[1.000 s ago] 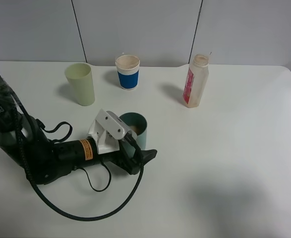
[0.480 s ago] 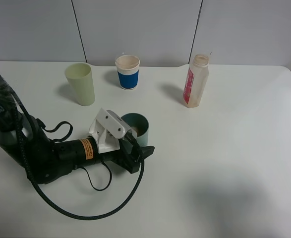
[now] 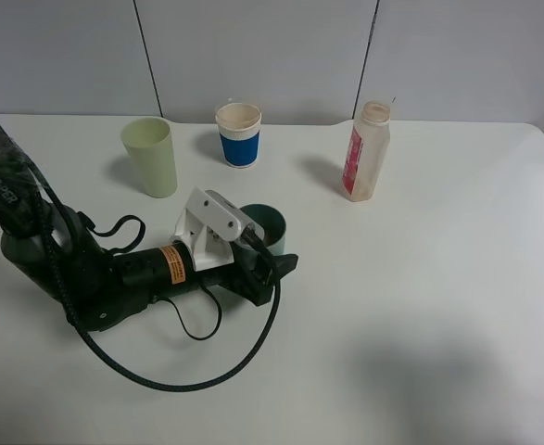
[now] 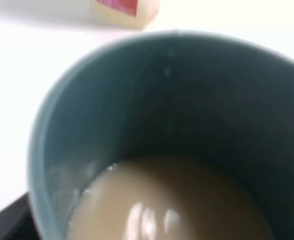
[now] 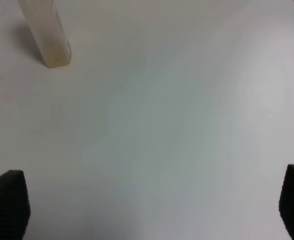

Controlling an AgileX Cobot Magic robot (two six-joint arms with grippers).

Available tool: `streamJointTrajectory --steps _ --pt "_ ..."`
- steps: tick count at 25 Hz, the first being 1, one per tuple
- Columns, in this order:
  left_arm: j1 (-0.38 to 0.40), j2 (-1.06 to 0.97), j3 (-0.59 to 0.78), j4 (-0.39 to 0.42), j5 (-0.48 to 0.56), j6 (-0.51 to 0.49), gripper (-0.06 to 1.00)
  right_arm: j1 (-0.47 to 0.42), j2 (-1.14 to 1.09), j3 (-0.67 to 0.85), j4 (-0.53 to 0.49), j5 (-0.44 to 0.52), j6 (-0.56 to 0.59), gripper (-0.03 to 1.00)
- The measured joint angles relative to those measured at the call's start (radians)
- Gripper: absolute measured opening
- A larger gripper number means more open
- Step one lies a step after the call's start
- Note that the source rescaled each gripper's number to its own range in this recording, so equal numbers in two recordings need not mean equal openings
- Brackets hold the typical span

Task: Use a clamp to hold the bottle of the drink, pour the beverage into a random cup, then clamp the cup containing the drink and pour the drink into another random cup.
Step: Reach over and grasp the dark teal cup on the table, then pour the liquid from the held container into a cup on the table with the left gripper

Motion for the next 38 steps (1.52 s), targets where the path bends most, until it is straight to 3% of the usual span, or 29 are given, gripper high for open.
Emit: streamJointTrajectory --steps 14,18,31,34,38 --pt "-0.002 0.035 -0.025 -0.024 -0.001 -0.022 0.27 0.0 0.0 0.0 0.0 0.0 0.0 1.0" --pt "-0.002 0.039 -0.025 -0.031 0.0 -0.022 0.0 0.0 0.0 0.0 0.0 0.0 0.0 1.0" --pt "-0.002 0.003 -0.021 0.002 0.02 -0.023 0.0 0.0 0.0 0.0 0.0 0.0 0.0 1.0" --pt "-0.002 -0.03 -0.009 -0.013 0.019 -0.025 0.0 0.0 0.0 0.0 0.0 0.0 0.0 1.0" --pt "-0.002 -0.113 0.07 -0.107 0.017 -0.029 0.0 0.0 0.0 0.0 0.0 0.0 0.0 1.0"
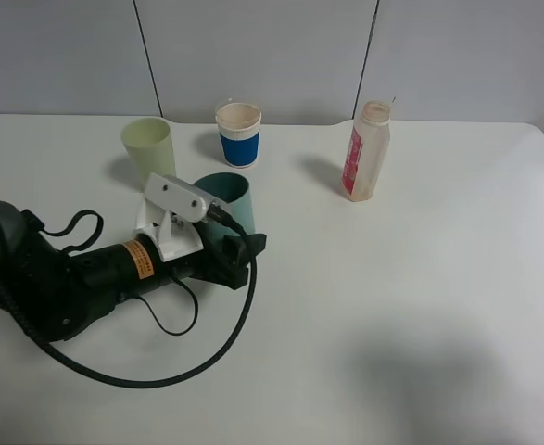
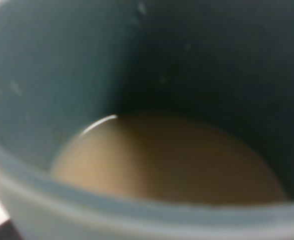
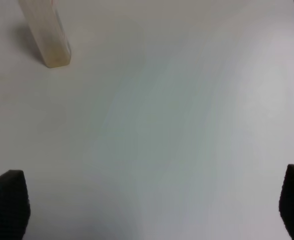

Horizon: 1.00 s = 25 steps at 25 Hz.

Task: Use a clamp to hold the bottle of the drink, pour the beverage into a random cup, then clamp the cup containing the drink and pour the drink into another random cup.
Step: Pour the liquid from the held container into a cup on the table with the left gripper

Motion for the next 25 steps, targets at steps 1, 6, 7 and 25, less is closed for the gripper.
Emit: streamJointTrajectory --steps 1,6,7,25 --pt "0.0 -0.018 0.018 -0.021 0.0 0.0 0.0 0.0 0.0 0.0 0.0 0.0 0.0 1.0" --pt "0.0 -0.13 0.162 -0.195 0.001 0.006 0.0 0.0 0.0 0.0 0.0 0.0 0.0 1.0" --pt "0.0 -0.145 0.182 -0.222 0.001 0.014 0.0 0.0 0.0 0.0 0.0 0.0 0.0 1.0" --pt "0.185 -0.338 0.293 -0.476 0.001 0.164 0.0 0.0 0.0 0.0 0.0 0.0 0.001 1.0"
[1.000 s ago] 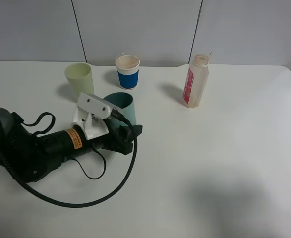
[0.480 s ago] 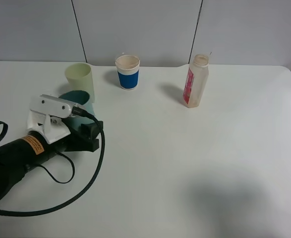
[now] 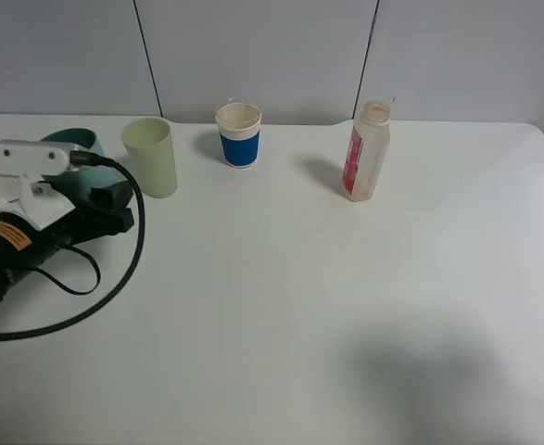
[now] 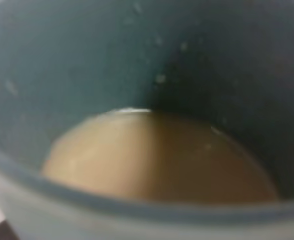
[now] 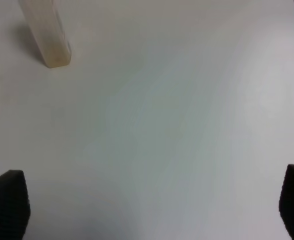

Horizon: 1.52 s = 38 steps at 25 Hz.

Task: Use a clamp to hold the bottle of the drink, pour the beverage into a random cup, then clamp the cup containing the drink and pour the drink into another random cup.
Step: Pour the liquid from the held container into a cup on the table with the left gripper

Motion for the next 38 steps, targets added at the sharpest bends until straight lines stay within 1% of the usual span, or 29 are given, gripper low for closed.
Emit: streamJointTrajectory --steps 1,2,4,8,12,13,15,16,19,21,22,25,26,30,33,38 --pt "0.045 -0.008 0.0 0.03 0.0 0.0 0.0 0.0 0.0 0.0 0.0 0.0 0.0 1.0" --pt "0.045 -0.008 0.0 0.03 0.0 0.0 0.0 0.0 0.0 0.0 0.0 0.0 0.0 1.0" --pt "0.122 -0.019 0.0 0.093 0.0 0.0 0.0 0.0 0.0 0.0 0.0 0.0 0.0 1.0" --pt "0.284 -0.028 0.0 0.241 0.0 0.0 0.0 0.0 0.0 0.0 0.0 0.0 0.0 1.0" --pt "0.428 -0.03 -0.003 0.362 0.0 0.0 0.0 0.0 0.0 0.0 0.0 0.0 0.0 1.0" --pt "0.489 -0.03 -0.012 0.417 0.001 0.0 0.0 0.0 0.0 0.0 0.0 0.0 0.0 1.0" --pt "0.537 -0.03 -0.029 0.458 0.002 -0.004 0.0 0.0 0.0 0.0 0.0 0.0 0.0 1.0" --pt "0.537 -0.03 -0.029 0.458 0.002 -0.004 0.0 0.0 0.0 0.0 0.0 0.0 0.0 1.0" --pt "0.628 -0.028 -0.105 0.549 0.002 -0.048 0.0 0.0 0.0 0.0 0.0 0.0 0.0 1.0" --pt "0.653 -0.028 -0.144 0.587 0.011 -0.065 0.0 0.0 0.0 0.0 0.0 0.0 0.0 1.0" --pt "0.662 -0.03 -0.17 0.607 0.028 -0.075 0.0 0.0 0.0 0.0 0.0 0.0 0.0 1.0" --pt "0.664 -0.031 -0.217 0.63 0.096 -0.079 0.0 0.0 0.0 0.0 0.0 0.0 0.0 1.0" --pt "0.664 -0.031 -0.217 0.63 0.096 -0.079 0.0 0.0 0.0 0.0 0.0 0.0 0.0 1.0" --pt "0.664 -0.033 -0.255 0.65 0.173 -0.082 0.0 0.0 0.0 0.0 0.0 0.0 0.0 1.0" --pt "0.664 -0.033 -0.306 0.667 0.266 -0.099 0.0 0.0 0.0 0.0 0.0 0.0 0.0 1.0" --pt "0.664 -0.033 -0.364 0.671 0.374 -0.105 0.0 0.0 0.0 0.0 0.0 0.0 0.0 1.0"
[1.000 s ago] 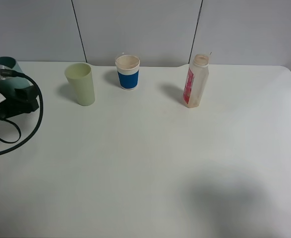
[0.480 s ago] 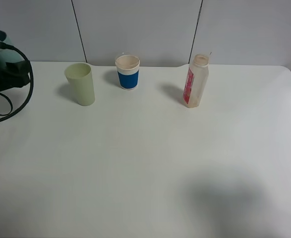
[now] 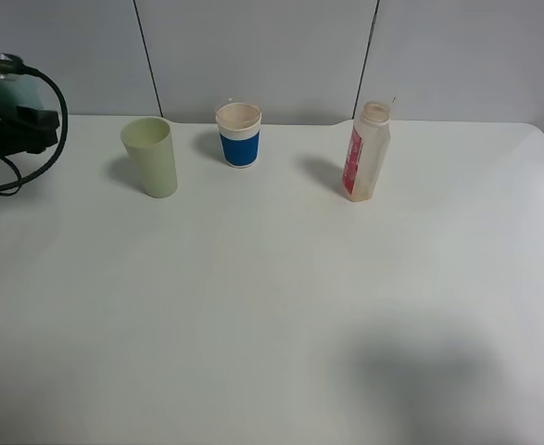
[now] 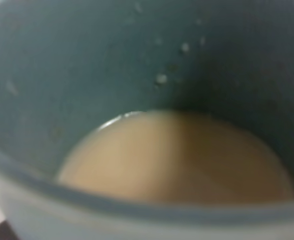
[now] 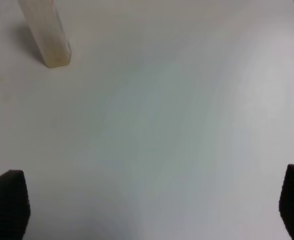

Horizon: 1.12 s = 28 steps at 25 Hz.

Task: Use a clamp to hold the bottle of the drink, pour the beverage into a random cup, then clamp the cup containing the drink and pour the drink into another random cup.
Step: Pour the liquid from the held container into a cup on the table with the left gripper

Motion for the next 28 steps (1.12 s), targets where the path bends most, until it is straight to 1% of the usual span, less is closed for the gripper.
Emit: streamJointTrajectory --steps 2,3,6,9,10,12,14,16,17,18,22,23,24,25,28 --pt "0.0 0.0 -0.023 0.003 0.054 0.0 0.0 0.0 0.0 0.0 0.0 0.0 0.0 1.0" --pt "0.0 0.0 -0.023 0.003 0.054 0.0 0.0 0.0 0.0 0.0 0.0 0.0 0.0 1.0" --pt "-0.001 0.0 -0.072 0.003 0.17 0.0 0.0 0.0 0.0 0.0 0.0 0.0 0.0 1.0" --pt "-0.008 0.0 -0.111 0.003 0.254 0.003 0.0 0.0 0.0 0.0 0.0 0.0 0.0 1.0" --pt "-0.008 0.0 -0.111 0.003 0.254 0.003 0.0 0.0 0.0 0.0 0.0 0.0 0.0 1.0" --pt "-0.015 0.001 -0.131 0.001 0.289 0.013 0.0 0.0 0.0 0.0 0.0 0.0 0.0 1.0" --pt "-0.021 0.001 -0.152 -0.012 0.331 0.038 0.0 0.0 0.0 0.0 0.0 0.0 0.0 1.0" --pt "-0.027 0.001 -0.166 -0.044 0.363 0.085 0.0 0.0 0.0 0.0 0.0 0.0 0.0 1.0" --pt "-0.032 0.001 -0.168 -0.064 0.372 0.113 0.0 0.0 0.0 0.0 0.0 0.0 0.0 1.0" --pt "-0.047 0.001 -0.168 -0.1 0.382 0.171 0.0 0.0 0.0 0.0 0.0 0.0 0.0 1.0" --pt "-0.085 0.001 -0.168 -0.172 0.389 0.275 0.0 0.0 0.0 0.0 0.0 0.0 0.0 1.0" --pt "-0.085 0.001 -0.168 -0.172 0.389 0.275 0.0 0.0 0.0 0.0 0.0 0.0 0.0 1.0" --pt "-0.097 0.001 -0.168 -0.185 0.389 0.306 0.0 0.0 0.0 0.0 0.0 0.0 0.0 1.0" --pt "-0.1 0.001 -0.168 -0.187 0.389 0.315 0.0 0.0 0.0 0.0 0.0 0.0 0.0 1.0" --pt "-0.102 0.001 -0.168 -0.187 0.389 0.321 0.0 0.0 0.0 0.0 0.0 0.0 0.0 1.0"
